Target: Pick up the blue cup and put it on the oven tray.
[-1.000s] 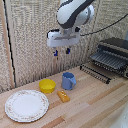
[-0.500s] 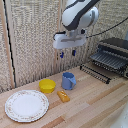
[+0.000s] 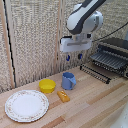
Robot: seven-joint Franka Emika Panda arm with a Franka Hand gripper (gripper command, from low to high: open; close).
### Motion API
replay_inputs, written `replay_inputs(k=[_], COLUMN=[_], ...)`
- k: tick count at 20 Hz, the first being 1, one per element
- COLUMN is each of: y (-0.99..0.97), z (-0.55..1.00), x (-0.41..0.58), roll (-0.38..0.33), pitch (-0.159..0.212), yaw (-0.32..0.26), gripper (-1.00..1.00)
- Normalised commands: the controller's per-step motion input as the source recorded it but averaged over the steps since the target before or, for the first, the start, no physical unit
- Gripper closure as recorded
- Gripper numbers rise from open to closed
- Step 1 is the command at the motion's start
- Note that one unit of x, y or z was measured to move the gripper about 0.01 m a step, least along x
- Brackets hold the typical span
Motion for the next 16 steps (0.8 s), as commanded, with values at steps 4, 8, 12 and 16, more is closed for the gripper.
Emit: replay_inputs(k=[4,8,12,16], y=[-0.02,-0.08,-0.20,-0.14], z=[-0.43,-0.45,-0.45,-0.35], x=[-0.003,-0.022,-0.061,-0.108], roll=[-0.017,-0.028,-0.008,-0.028], pitch=[0.013,0.027,0.002,0.000], yaw=[-0.060,-0.052,-0.052,-0.055], gripper=[-1.00,-1.00,-1.00,-1.00])
